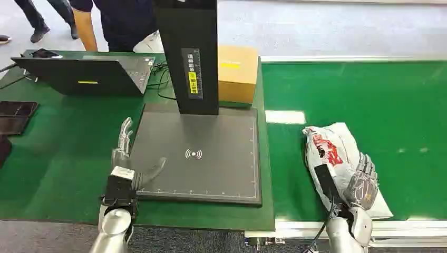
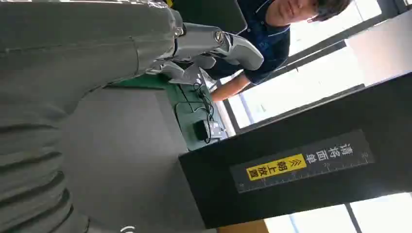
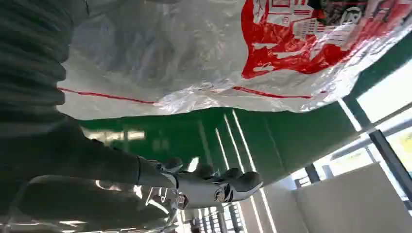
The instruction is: Moved the parcel from conveyor to table for the left to box.
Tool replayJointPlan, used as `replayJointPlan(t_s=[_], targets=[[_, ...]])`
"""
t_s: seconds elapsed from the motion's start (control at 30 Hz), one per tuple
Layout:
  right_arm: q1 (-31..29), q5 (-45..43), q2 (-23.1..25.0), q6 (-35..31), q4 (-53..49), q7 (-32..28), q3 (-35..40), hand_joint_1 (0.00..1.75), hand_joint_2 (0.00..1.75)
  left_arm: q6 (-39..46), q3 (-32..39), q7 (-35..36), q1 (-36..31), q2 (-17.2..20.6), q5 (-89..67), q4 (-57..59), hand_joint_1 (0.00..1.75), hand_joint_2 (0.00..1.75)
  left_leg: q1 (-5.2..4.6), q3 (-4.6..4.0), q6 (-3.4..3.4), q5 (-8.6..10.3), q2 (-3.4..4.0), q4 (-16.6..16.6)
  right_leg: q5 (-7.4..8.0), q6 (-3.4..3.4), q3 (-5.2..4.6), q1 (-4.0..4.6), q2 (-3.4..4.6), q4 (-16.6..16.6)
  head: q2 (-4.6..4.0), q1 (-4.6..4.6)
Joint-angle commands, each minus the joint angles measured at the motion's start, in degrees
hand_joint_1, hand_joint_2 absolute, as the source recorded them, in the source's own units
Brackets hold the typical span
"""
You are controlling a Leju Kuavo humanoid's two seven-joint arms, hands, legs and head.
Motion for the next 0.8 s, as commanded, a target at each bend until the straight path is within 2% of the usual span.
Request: replayJointPlan(t_s=[0.03, 0.3, 0.57, 0.8], targets=[[-3.4, 4.8, -1.9, 0.9, 8.4, 4.6, -1.5, 0.0, 1.75, 0.3, -0.4, 0.5, 0.3, 0.4, 0.0, -0.7, 0.0, 1.75, 0.0, 0.17, 0.01, -0.03, 0.03, -0.1, -0.02, -0.07, 0.16, 0.01, 0.01, -0.1, 0.0, -0.02], [-4.2, 6.6, -2.2, 3.0, 10.2, 5.9, -1.6, 0.0, 1.75, 0.0, 0.2, 1.5, 0.7, -0.3, -0.1, -2.2, 0.0, 1.75, 0.01, 0.15, 0.01, -0.02, 0.01, -0.1, -0.02, -0.06, 0.15, 0.02, -0.01, -0.1, 0.0, -0.02], [-4.6, 12.7, -2.4, 5.6, 11.9, 10.7, -2.3, 0.0, 1.75, -1.0, 1.3, 1.6, 0.6, -1.1, -0.8, -2.4, 0.0, 1.75, 0.0, 0.21, 0.01, -0.02, -0.01, -0.1, -0.03, -0.08, 0.22, 0.01, -0.04, -0.1, 0.0, 0.0], [-4.4, 14.9, -2.5, 6.5, 12.3, 12.4, -2.5, 0.0, 1.75, -1.5, 1.5, 1.8, 0.4, -1.4, -1.2, -2.3, 0.0, 1.75, 0.02, 0.18, 0.01, 0.0, -0.06, 0.0, -0.02, -0.04, 0.21, 0.03, -0.08, -0.1, 0.0, -0.02]])
